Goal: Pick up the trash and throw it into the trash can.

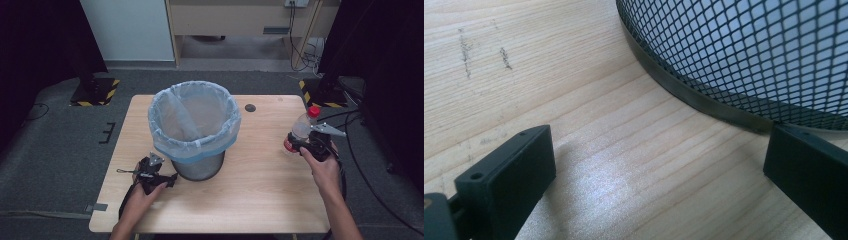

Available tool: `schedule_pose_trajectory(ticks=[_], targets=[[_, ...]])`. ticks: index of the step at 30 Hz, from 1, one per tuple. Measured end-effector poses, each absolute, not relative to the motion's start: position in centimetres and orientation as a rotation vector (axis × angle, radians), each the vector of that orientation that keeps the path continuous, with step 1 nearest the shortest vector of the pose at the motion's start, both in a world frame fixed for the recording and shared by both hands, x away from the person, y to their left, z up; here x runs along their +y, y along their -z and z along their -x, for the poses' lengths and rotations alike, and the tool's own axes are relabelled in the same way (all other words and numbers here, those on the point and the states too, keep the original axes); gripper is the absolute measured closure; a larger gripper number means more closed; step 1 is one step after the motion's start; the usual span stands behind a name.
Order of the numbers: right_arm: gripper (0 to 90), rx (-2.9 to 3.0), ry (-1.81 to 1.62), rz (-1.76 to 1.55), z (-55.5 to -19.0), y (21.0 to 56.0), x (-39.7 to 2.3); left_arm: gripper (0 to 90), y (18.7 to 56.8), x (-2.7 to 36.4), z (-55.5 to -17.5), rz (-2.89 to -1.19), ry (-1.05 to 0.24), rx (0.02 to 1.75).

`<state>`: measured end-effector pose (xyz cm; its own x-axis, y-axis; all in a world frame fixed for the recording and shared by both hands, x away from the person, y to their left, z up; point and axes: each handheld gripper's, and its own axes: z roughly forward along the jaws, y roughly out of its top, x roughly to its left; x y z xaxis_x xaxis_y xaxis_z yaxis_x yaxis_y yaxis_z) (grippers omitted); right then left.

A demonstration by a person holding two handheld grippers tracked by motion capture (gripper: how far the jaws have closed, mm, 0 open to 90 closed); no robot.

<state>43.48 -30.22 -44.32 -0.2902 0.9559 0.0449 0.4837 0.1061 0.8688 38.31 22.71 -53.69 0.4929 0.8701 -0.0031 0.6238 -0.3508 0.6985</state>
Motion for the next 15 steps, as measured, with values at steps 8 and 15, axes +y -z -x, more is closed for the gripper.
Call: schedule_pose_trajectory(ticks=[8, 15], targets=[[27.0, 1.847, -1.122, -1.378, -44.0, 42.5, -29.5, 0.0, 53.7, 22.7, -38.3, -2.096, -0.494, 1.223], [27.0, 1.845, -1.139, -1.362, -44.0, 40.9, -28.4, 0.0, 53.7, 22.7, -38.3, -2.096, -0.494, 1.223]])
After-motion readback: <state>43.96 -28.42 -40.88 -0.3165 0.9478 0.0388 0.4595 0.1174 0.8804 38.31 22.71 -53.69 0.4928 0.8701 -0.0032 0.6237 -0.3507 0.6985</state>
